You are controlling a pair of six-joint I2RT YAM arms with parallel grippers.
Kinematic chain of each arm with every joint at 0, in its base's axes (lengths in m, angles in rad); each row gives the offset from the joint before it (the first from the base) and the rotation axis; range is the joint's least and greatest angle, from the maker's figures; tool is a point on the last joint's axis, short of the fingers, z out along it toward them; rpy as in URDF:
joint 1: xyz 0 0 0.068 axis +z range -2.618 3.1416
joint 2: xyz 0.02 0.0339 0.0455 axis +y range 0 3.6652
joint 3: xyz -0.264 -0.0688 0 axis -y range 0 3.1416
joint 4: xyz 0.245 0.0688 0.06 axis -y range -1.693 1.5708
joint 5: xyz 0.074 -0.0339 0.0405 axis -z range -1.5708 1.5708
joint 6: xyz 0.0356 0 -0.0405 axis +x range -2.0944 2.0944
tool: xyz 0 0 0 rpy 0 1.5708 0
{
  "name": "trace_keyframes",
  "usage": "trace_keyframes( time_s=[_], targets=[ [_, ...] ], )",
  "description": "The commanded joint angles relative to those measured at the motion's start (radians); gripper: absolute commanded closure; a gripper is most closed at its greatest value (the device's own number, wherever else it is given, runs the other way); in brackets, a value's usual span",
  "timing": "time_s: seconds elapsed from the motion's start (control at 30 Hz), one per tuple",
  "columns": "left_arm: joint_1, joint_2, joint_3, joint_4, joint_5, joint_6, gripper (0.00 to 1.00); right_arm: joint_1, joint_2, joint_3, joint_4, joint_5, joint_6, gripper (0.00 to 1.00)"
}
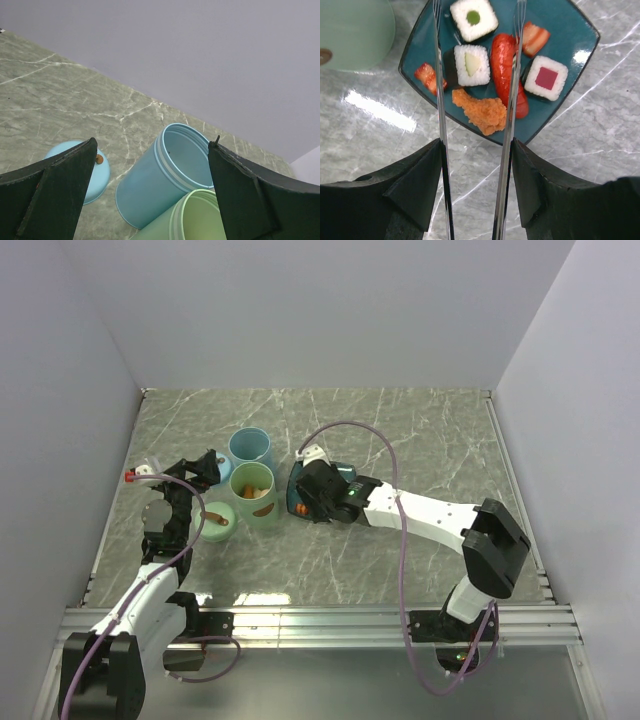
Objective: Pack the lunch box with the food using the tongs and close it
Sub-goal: Pick up the food using the clamp
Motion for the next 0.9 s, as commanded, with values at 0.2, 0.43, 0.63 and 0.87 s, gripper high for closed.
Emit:
trace_keyframes(
  time_s=[0.2, 0.43, 0.63, 0.87],
  targets=[
    [0.005, -0.009, 0.007, 0.034, -0.008, -0.008, 0.01, -0.009, 0.014, 0.053, 0.013, -0.024, -0.028, 0.40],
    [0.003, -0.012, 0.007, 0.033, -0.009, -0.007, 0.00, -0.013, 0.005, 0.062, 0.015, -0.014, -0.036, 0.61],
    [0.005, -0.009, 0.008, 0.034, -0.008, -0.007, 0.01, -0.015, -0.026, 0.081, 0.010, 0.021, -0.042, 0.65],
    [0.005, -0.009, 0.007, 0.034, -0.008, -0.007, 0.01, -0.015, -0.071, 0.120, -0.003, 0.072, -0.057, 0.66]
  ],
)
